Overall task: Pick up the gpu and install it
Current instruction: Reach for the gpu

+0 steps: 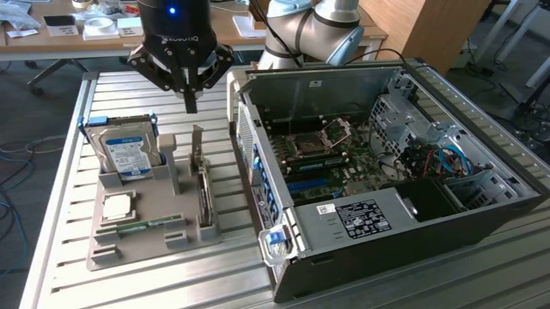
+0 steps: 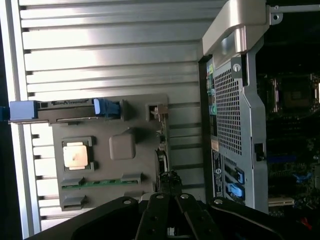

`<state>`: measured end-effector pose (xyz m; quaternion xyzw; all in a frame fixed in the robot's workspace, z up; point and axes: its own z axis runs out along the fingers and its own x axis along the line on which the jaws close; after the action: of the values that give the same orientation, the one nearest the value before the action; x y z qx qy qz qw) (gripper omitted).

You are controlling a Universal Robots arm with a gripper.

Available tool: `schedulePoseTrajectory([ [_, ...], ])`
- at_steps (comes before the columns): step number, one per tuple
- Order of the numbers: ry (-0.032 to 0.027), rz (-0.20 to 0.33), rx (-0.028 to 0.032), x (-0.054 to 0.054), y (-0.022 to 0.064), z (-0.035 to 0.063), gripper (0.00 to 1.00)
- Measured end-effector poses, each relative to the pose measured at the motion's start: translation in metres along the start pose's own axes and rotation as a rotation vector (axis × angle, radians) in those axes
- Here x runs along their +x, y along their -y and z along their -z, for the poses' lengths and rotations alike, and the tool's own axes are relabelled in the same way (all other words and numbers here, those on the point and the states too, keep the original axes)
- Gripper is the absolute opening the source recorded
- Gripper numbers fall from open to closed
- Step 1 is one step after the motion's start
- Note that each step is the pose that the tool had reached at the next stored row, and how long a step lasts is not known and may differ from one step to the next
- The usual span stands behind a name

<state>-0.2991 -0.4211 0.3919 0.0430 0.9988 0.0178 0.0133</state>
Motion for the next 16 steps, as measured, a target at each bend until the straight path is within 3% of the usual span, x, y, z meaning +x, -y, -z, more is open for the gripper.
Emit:
schedulePoseTrajectory([
  [8, 0.001, -0.001, 0.0112, -0.001, 0.0129, 0.0004, 0.11],
  [16, 0.0016, -0.004, 0.0166, -0.002, 0.0222, 0.0007, 0.11],
])
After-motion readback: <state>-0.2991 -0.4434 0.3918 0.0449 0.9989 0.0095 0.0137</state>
